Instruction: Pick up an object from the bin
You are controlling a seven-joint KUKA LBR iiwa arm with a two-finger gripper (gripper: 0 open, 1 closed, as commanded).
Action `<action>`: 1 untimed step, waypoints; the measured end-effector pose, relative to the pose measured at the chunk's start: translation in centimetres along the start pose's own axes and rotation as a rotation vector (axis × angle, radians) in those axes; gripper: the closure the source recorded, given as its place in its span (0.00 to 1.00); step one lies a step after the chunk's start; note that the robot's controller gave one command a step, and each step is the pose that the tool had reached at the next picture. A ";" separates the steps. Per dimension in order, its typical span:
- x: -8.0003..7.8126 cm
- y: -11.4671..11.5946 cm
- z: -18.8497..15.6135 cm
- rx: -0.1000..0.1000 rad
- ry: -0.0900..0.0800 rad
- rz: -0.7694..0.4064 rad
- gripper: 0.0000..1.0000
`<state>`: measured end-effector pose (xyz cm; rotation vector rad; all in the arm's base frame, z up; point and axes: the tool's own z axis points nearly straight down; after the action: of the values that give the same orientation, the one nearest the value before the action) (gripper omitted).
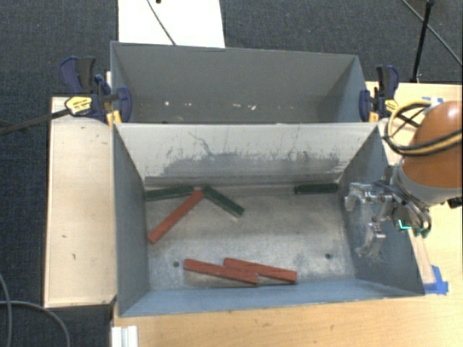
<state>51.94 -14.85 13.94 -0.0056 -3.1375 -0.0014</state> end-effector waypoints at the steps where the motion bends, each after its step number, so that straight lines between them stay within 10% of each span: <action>1: 3.0 8.2 7.3 -0.004 0.001 -0.034 0.00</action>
Offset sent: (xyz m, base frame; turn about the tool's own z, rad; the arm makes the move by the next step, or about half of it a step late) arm -0.0287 0.0767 -0.0694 -0.0264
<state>48.90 -6.61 6.64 0.0471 -3.1359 -0.0084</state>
